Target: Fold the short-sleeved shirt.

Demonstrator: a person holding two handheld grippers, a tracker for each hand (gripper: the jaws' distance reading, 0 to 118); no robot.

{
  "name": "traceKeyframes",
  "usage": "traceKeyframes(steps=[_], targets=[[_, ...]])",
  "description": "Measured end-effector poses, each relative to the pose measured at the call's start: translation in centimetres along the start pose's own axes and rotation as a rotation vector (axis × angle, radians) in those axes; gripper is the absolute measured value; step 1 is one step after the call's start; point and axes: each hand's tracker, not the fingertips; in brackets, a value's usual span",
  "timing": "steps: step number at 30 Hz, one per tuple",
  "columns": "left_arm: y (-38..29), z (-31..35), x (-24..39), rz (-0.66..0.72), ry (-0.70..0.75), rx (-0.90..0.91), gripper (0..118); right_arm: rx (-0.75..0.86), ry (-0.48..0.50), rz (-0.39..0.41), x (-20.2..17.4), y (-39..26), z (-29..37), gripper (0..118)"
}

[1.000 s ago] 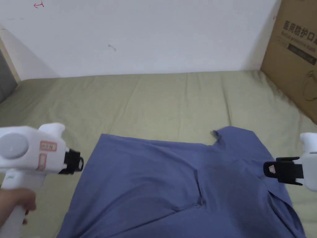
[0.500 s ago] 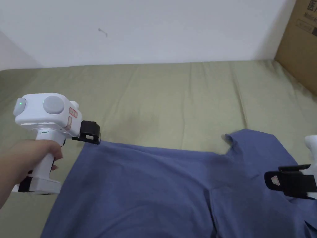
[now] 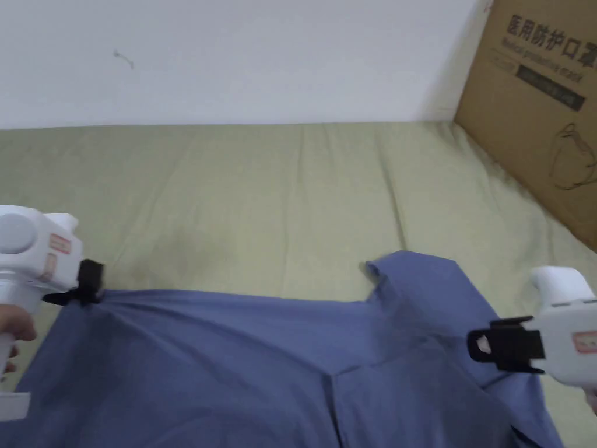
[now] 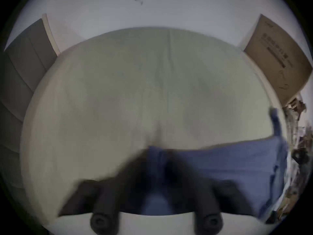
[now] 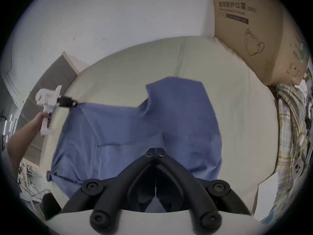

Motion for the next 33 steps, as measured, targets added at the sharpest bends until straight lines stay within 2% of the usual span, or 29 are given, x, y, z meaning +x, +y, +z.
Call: traceKeyframes(steps=[1,2,5,6,7,8,9,10,11,13,15,18,19,20,21,22,23,24,26,29,33], targets=[[-0.7,1.2,0.3,0.027,-0.061,-0.013,2,0.018,-0.005,-0.008,0.4,0.7,-0.2,0],[-1.6,2.4,0.6,0.046,-0.084,0.007,2,0.032,0.004,-0.015,0.8,1.6,-0.4,0],[-3.8,5.8,1.6,-0.075,-0.091,0.051,2,0.059,0.021,-0.038,2.3,4.4,-2.2,0],[-4.3,6.7,1.8,-0.095,-0.084,0.055,2,0.062,0.000,-0.045,2.6,5.3,-3.0,0],[-4.8,7.6,1.8,-0.105,-0.094,0.066,2,0.051,-0.064,-0.051,2.9,6.4,-4.1,1],[-5.2,8.3,1.9,-0.085,-0.114,0.073,2,0.033,-0.094,-0.063,3.3,7.3,-5.2,26],[-5.4,9.0,1.9,-0.079,-0.118,0.088,2,0.008,-0.107,-0.080,3.9,8.2,-6.3,63],[-5.6,9.5,1.8,-0.062,-0.128,0.095,2,-0.041,-0.083,-0.121,4.7,8.9,-7.7,91],[-5.7,10.0,1.7,-0.042,-0.145,0.097,2,-0.101,-0.091,-0.158,5.2,9.5,-8.8,98],[-6.0,10.6,1.8,-0.030,-0.164,0.097,2,-0.065,-0.180,-0.181,5.8,9.9,-10.2,98],[-6.1,10.9,2.3,-0.050,-0.163,0.096,2,-0.106,-0.251,-0.151,6.4,10.3,-11.7,98],[-6.4,10.9,2.7,-0.070,-0.155,0.100,2,-0.140,-0.265,-0.153,6.8,9.8,-12.9,98],[-6.5,10.9,2.9,-0.071,-0.154,0.103,2,-0.166,-0.257,-0.150,6.7,9.6,-13.2,94],[-6.5,10.8,3.0,-0.071,-0.153,0.103,2,-0.180,-0.259,-0.130,6.4,9.3,-13.2,78],[-6.6,10.7,3.0,-0.068,-0.151,0.101,2,-0.178,-0.286,-0.073,5.6,9.1,-12.8,43],[-6.6,10.7,3.0,-0.066,-0.149,0.098,2,-0.139,-0.290,-0.003,4.7,8.6,-12.0,0],[-6.7,10.7,2.9,-0.060,-0.149,0.096,2,-0.089,-0.252,0.045,4.2,8.4,-11.1,0],[-6.8,10.8,2.7,-0.044,-0.164,0.091,2,-0.088,-0.183,0.016,4.3,7.8,-9.9,0],[-7.2,11.5,2.3,0.024,-0.170,0.135,2,0.016,-0.128,-0.034,4.8,7.4,-7.4,0],[-7.7,13.4,1.8,0.086,-0.174,0.172,2,0.118,-0.088,-0.078,3.4,6.7,-2.7,0],[-7.6,18.7,2.2,0.043,-0.130,0.252,2,0.191,-0.049,-0.041,1.7,7.2,4.9,0]])
